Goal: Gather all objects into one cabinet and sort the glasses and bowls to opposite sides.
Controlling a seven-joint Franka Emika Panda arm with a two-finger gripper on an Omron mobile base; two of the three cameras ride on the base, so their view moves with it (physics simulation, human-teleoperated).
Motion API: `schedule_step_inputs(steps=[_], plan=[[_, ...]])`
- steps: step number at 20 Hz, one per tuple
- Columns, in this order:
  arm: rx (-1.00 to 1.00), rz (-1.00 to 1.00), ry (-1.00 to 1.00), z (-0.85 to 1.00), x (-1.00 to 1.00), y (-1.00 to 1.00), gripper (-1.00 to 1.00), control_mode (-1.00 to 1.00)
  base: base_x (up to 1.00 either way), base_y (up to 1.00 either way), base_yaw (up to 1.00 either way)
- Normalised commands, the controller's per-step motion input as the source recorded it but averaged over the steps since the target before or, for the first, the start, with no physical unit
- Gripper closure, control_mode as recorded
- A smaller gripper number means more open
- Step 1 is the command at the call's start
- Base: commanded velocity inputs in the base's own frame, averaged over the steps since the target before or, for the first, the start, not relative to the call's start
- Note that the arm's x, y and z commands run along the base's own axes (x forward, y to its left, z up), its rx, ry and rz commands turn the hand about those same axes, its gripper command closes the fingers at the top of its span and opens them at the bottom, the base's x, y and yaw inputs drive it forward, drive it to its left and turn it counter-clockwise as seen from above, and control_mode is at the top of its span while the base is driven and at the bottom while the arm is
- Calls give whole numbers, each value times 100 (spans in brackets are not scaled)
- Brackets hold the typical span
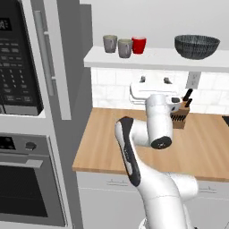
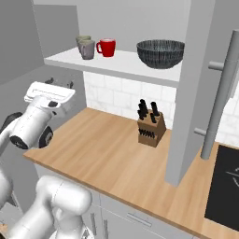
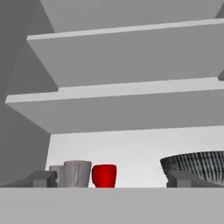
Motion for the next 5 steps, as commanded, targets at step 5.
schedule_step_inputs(steps=[5], plan=[[1,-5,0,-48,-100,15,-100,-100,0,0,0]])
